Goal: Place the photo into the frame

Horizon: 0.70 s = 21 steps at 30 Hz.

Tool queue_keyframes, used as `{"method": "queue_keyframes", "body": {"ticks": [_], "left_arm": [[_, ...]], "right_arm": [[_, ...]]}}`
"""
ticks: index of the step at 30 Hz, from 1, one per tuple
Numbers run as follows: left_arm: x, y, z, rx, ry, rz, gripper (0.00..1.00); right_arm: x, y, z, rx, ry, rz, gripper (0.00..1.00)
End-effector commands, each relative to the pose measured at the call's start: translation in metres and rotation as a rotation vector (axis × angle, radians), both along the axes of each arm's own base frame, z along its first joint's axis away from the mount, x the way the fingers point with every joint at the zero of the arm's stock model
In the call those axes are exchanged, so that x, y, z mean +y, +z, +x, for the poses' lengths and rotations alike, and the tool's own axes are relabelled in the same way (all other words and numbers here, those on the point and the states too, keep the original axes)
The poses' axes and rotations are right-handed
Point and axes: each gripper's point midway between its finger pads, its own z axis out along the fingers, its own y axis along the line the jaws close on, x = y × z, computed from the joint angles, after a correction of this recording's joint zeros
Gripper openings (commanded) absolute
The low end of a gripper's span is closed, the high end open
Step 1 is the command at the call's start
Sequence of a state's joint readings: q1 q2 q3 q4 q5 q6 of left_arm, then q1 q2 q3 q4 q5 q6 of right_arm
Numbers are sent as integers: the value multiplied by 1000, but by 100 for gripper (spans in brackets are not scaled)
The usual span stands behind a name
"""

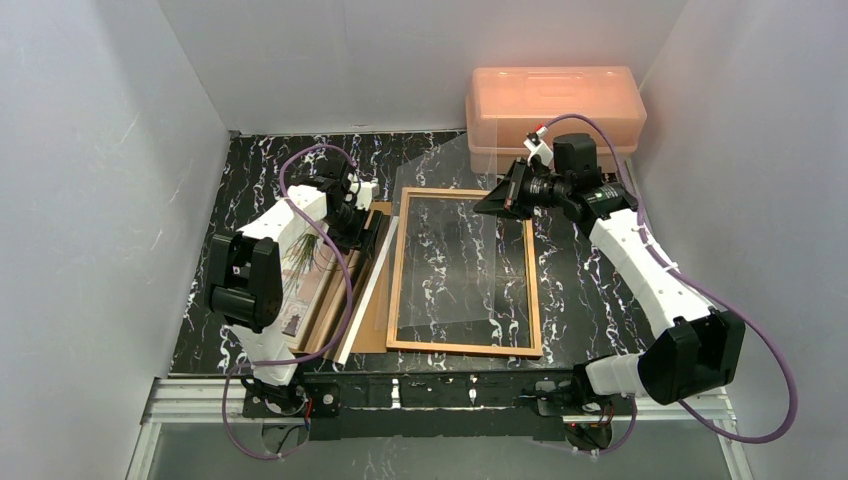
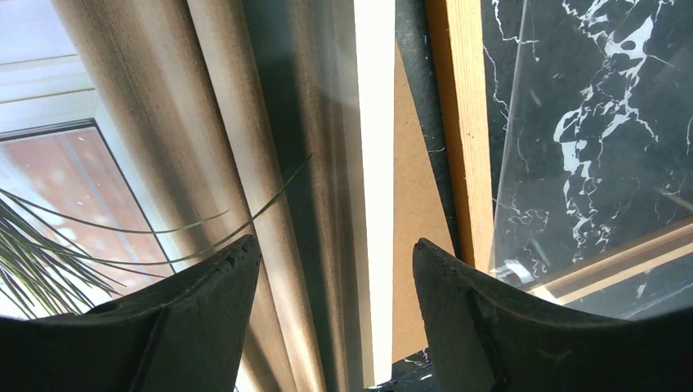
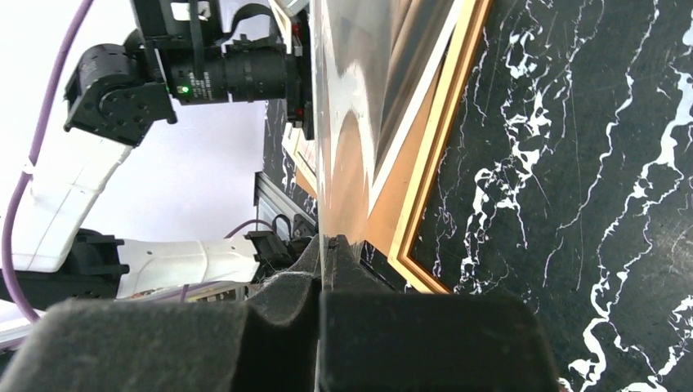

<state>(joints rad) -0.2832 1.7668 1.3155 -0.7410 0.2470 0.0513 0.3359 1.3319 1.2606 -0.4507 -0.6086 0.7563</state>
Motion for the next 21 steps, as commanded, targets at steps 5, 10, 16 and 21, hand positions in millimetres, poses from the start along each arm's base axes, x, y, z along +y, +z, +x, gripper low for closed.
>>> {"method": "queue_keyframes", "body": {"ticks": [5, 10, 16, 21], "left_arm": [[1, 8, -4, -2, 2, -11, 66], [1, 9, -5, -2, 5, -16, 66], [0, 9, -5, 0, 5, -18, 66], [0, 10, -5, -3, 6, -20, 65]], "right_arm": [[-2, 6, -7, -51, 12, 6, 1], [-5, 4, -9, -56, 13, -21, 1], [-9, -2, -8, -51, 14, -36, 1], [-16, -1, -5, -57, 5, -47, 1]]}}
